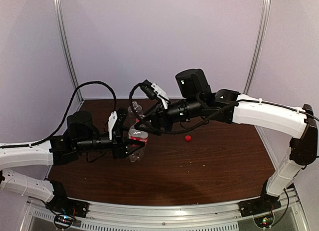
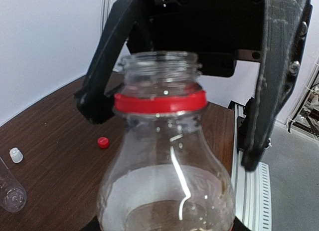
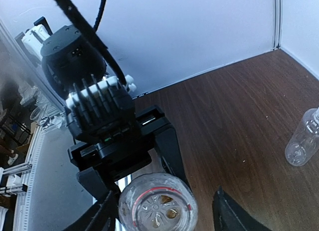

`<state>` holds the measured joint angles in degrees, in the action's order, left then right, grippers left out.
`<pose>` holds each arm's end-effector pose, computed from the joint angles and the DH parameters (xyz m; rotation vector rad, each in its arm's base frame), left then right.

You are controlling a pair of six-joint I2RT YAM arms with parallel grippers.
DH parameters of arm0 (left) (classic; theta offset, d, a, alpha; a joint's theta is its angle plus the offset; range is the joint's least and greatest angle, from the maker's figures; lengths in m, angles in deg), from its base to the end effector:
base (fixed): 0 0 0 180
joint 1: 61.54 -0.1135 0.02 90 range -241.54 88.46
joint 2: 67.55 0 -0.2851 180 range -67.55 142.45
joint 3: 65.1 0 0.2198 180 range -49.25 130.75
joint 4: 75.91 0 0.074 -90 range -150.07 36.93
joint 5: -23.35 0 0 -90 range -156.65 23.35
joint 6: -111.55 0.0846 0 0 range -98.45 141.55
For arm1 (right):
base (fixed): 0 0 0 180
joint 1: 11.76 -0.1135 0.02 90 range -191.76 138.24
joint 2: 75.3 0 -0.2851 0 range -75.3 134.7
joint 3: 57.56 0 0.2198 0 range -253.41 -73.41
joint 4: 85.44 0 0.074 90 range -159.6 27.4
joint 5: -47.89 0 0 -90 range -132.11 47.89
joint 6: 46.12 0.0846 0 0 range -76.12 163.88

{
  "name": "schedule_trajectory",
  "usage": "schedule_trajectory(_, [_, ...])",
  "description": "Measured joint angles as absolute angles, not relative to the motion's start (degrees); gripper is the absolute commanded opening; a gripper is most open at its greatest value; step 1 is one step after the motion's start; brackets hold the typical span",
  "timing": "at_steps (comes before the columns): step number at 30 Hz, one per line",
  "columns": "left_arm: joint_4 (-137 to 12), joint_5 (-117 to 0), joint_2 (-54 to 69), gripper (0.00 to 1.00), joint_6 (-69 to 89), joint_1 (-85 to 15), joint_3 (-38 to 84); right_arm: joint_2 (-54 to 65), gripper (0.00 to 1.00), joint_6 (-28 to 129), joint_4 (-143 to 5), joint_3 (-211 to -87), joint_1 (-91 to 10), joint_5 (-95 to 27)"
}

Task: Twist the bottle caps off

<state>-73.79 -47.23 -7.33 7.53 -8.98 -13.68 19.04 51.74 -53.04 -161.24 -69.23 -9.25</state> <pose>0.1276 -0.2129 0.2982 0.8696 1.6842 -1.1188 0.1721 0.3551 0.3766 -1.2557 1.7387 1.2737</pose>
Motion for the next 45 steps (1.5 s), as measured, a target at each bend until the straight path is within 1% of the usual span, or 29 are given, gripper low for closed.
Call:
schedule_trajectory(3, [-73.81, -47.12, -7.31, 0.39, 7.53, -8.98, -13.68, 20.29, 0.44, 51.76, -52.43, -162.2, -69.43, -8.92])
schedule_trajectory(8, [-73.59, -47.16, -7.2, 0.39, 7.7, -8.98, -13.68, 20.77, 0.27, 52.26, -52.43, -162.75, -69.54, -8.22])
schedule_trajectory(11, [-73.83, -47.21, -7.2, 0.42, 8.01, -8.98, -13.68, 20.77, 0.15, 52.55, -52.47, -163.1, -69.56, -8.0])
schedule_trajectory(14, [-73.72, -47.21, -7.2, 0.47, 7.99, -8.98, -13.68, 20.77, 0.02, 52.7, -52.32, -163.14, -69.6, -8.13])
schedule_trajectory(15, [-73.7, -47.23, -7.2, 0.5, 7.99, -8.96, -13.68, 20.77, 0.0, 52.72, -52.26, -163.14, -69.6, -8.29])
schedule_trajectory(17, [-73.72, -47.34, -7.22, 0.58, 8.01, -8.98, -13.7, 20.77, 0.0, 52.83, -52.26, -163.14, -69.63, -8.64])
schedule_trajectory(19, [-73.63, -47.6, -7.22, 0.69, 8.03, -8.98, -13.7, 20.77, 0.0, 52.88, -52.26, -163.14, -69.6, -8.96])
schedule_trajectory(21, [-73.61, -48.04, -7.31, 0.81, 8.07, -8.98, -13.7, 20.75, 0.0, 52.92, -52.26, -163.14, -69.6, -9.38])
schedule_trajectory(23, [-73.54, -48.91, -7.81, 0.96, 8.01, -8.98, -13.73, 20.72, 0.0, 52.79, -52.12, -163.14, -69.49, -10.38])
schedule_trajectory(25, [-73.48, -50.0, -8.66, 0.98, 7.61, -8.98, -13.75, 20.7, 0.0, 52.66, -51.8, -163.14, -69.12, -11.83])
schedule_trajectory(33, [-71.69, -55.66, -11.57, 0.98, 7.44, -8.98, -13.83, 17.99, 0.0, 52.61, -49.5, -160.21, -64.99, -19.41])
schedule_trajectory(40, [-68.5, -63.56, -17.21, 0.98, 7.07, -8.98, -14.77, 16.16, 0.0, 51.24, -46.14, -159.51, -59.42, -32.0])
schedule_trajectory(45, [-66.64, -68.98, -22.26, 0.98, 6.83, -8.98, -15.23, 16.7, 0.0, 50.45, -44.54, -159.49, -53.65, -38.58])
